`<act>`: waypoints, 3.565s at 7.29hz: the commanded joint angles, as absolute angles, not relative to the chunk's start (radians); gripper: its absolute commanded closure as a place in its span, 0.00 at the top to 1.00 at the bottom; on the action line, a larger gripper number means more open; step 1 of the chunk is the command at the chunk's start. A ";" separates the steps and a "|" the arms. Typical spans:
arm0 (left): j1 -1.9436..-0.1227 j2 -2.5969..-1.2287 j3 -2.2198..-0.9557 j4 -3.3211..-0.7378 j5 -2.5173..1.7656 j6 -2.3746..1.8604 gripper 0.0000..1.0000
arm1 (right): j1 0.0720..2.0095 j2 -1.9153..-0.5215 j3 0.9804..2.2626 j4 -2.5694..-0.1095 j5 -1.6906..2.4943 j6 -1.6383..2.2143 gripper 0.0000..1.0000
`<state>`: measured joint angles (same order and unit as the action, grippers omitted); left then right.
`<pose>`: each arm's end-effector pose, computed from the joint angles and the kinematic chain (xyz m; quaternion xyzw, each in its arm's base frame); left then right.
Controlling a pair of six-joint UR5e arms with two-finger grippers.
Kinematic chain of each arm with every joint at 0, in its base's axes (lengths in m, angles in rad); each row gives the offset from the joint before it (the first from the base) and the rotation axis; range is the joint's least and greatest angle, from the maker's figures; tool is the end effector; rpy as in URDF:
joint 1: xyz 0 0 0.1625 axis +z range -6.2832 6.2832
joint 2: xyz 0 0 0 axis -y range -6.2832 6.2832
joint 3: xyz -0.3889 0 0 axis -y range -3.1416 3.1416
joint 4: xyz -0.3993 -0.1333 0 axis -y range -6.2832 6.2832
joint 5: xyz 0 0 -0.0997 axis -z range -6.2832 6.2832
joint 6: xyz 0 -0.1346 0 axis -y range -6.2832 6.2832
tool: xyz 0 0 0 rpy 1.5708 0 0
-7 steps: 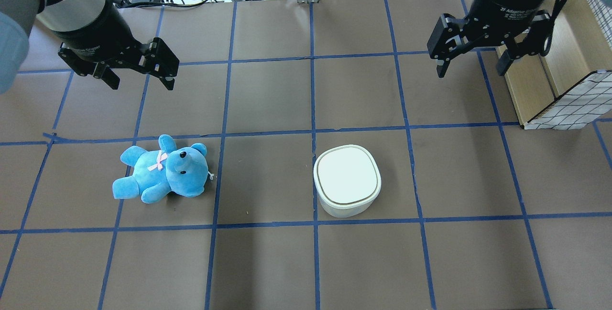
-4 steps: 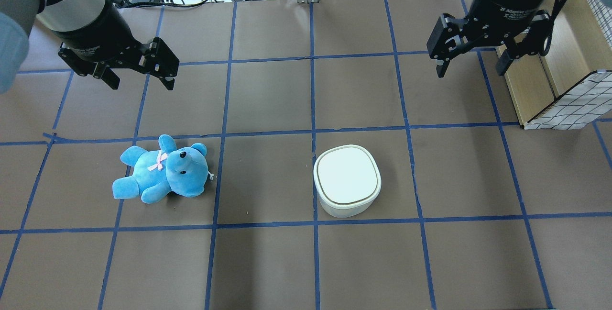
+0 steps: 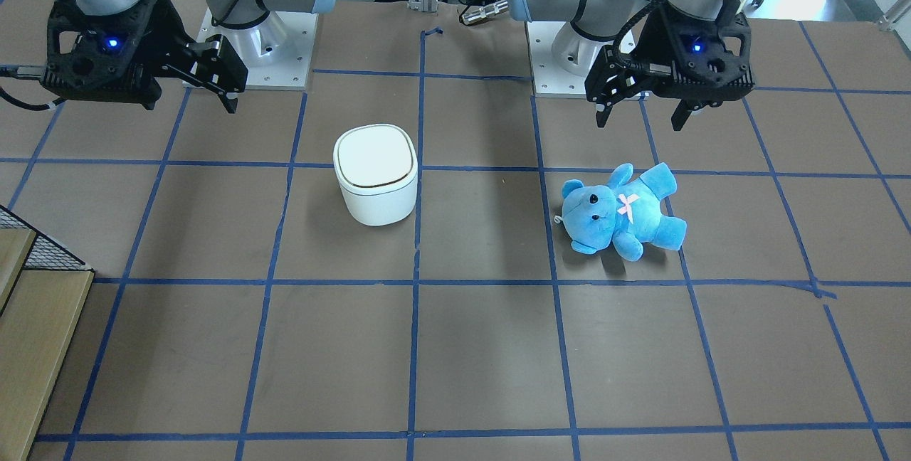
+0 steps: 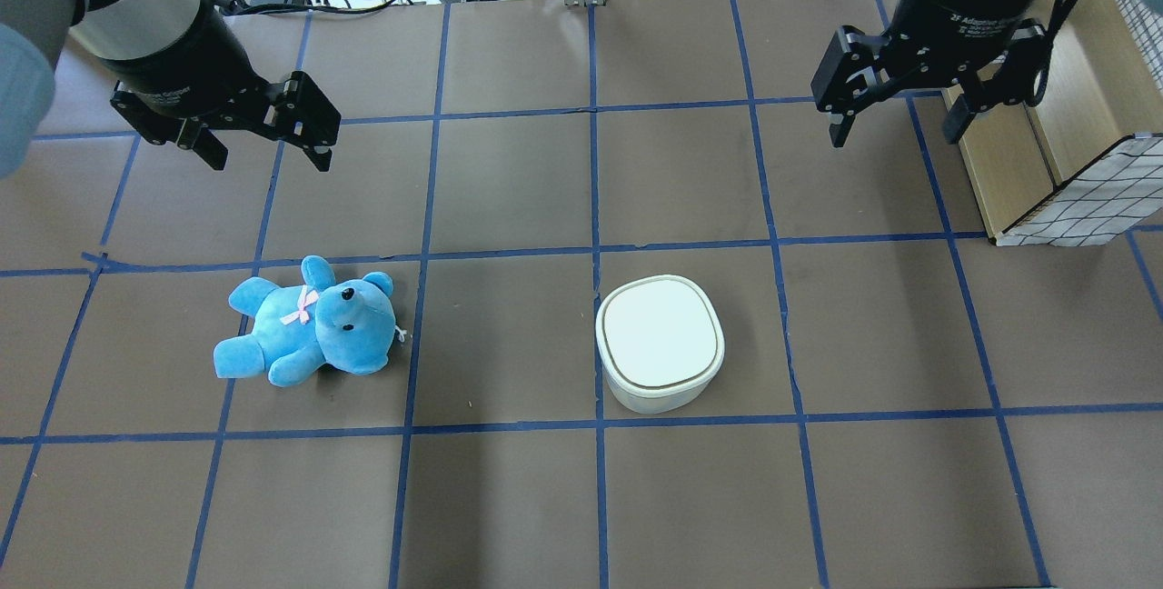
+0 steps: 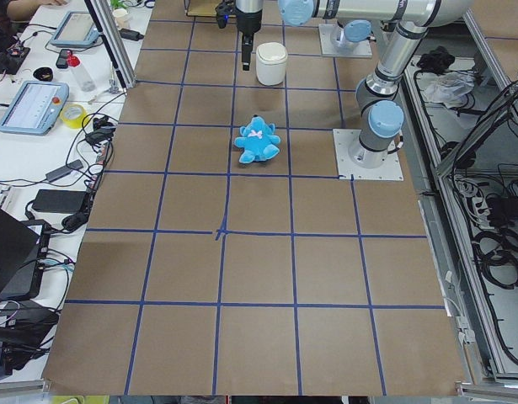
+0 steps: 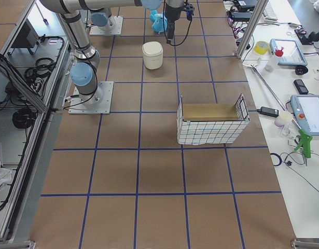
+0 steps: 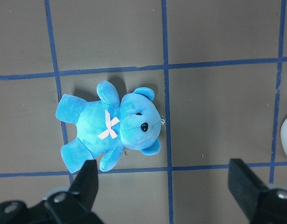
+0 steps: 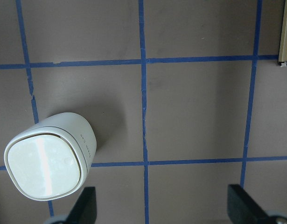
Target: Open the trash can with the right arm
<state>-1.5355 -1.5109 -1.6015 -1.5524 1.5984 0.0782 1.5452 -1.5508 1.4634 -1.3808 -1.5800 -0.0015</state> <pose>-0.1125 -0.4861 0.4327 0.0211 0.9994 -0.0230 0.0151 0.1195 -0.4942 0.4421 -0.0118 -0.9986 -0.0513 0.0039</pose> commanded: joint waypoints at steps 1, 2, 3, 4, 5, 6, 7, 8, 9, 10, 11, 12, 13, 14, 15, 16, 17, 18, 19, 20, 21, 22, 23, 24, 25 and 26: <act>-1.536 -1.511 -1.601 -1.552 1.598 0.080 1.00 | 1.546 -1.551 1.463 -1.379 -1.580 -0.002 1.00; -1.536 -1.511 -1.601 -1.552 1.598 0.080 1.00 | 1.551 -1.552 1.462 -1.382 -1.575 0.003 1.00; -1.536 -1.511 -1.601 -1.552 1.598 0.080 1.00 | 1.554 -1.554 1.460 -1.381 -1.565 0.055 1.00; -1.536 -1.511 -1.601 -1.552 1.598 0.080 1.00 | 1.557 -1.558 1.465 -1.382 -1.560 0.102 0.92; -1.536 -1.511 -1.601 -1.552 1.598 0.078 1.00 | 1.563 -1.559 1.468 -1.381 -1.554 0.106 0.58; -1.536 -1.511 -1.601 -1.552 1.598 0.078 1.00 | 1.593 -1.559 1.471 -1.381 -1.524 0.129 0.27; -1.536 -1.511 -1.601 -1.552 1.598 0.078 1.00 | 1.650 -1.551 1.471 -1.381 -1.519 0.211 0.05; -1.536 -1.511 -1.601 -1.552 1.598 0.078 1.00 | 1.701 -1.548 1.471 -1.382 -1.520 0.262 0.00; -1.536 -1.511 -1.601 -1.551 1.598 0.078 1.00 | 1.724 -1.546 1.473 -1.384 -1.519 0.284 0.00; -1.536 -1.511 -1.601 -1.552 1.598 0.078 1.00 | 1.745 -1.543 1.476 -1.384 -1.503 0.304 0.00; -1.536 -1.511 -1.601 -1.552 1.598 0.078 1.00 | 1.775 -1.542 1.482 -1.399 -1.494 0.348 0.00; -1.536 -1.511 -1.601 -1.552 1.598 0.080 1.00 | 1.805 -1.540 1.505 -1.437 -1.494 0.379 0.00; -1.536 -1.511 -1.601 -1.552 1.598 0.078 1.00 | 1.821 -1.540 1.534 -1.474 -1.493 0.399 0.00; -1.536 -1.511 -1.601 -1.552 1.598 0.078 1.00 | 1.821 -1.540 1.563 -1.480 -1.468 0.397 0.00; -1.536 -1.511 -1.601 -1.552 1.598 0.078 1.00 | 1.821 -1.540 1.595 -1.508 -1.450 0.397 0.00; -1.536 -1.511 -1.601 -1.552 1.598 0.080 1.00 | 1.821 -1.542 1.641 -1.552 -1.450 0.396 0.00; -1.536 -1.511 -1.601 -1.552 1.598 0.078 1.00 | 1.821 -1.548 1.696 -1.621 -1.450 0.396 0.00; -1.536 -1.511 -1.601 -1.552 1.598 0.078 1.00 | 1.821 -1.548 1.725 -1.664 -1.451 0.396 0.00; -1.536 -1.511 -1.601 -1.552 1.598 0.078 1.00 | 1.821 -1.540 1.738 -1.690 -1.451 0.397 0.00; -1.536 -1.511 -1.601 -1.552 1.598 0.078 1.00 | 1.821 -1.540 1.759 -1.725 -1.451 0.399 0.00; -1.536 -1.511 -1.601 -1.552 1.598 0.080 1.00 | 1.821 -1.540 1.794 -1.768 -1.450 0.400 0.00; -1.536 -1.511 -1.601 -1.552 1.598 0.078 1.00 | 1.821 -1.545 1.834 -1.798 -1.451 0.408 0.00; -1.536 -1.511 -1.601 -1.552 1.598 0.078 1.00 | 1.821 -1.548 1.856 -1.799 -1.453 0.414 0.00; -1.536 -1.511 -1.601 -1.552 1.598 0.078 1.00 | 1.821 -1.548 1.867 -1.798 -1.457 0.425 0.00; -1.536 -1.511 -1.601 -1.552 1.598 0.078 1.00 | 1.822 -1.549 1.887 -1.798 -1.451 0.445 0.00; -1.536 -1.511 -1.601 -1.552 1.598 0.078 1.00 | 1.825 -1.552 1.902 -1.801 -1.453 0.477 0.00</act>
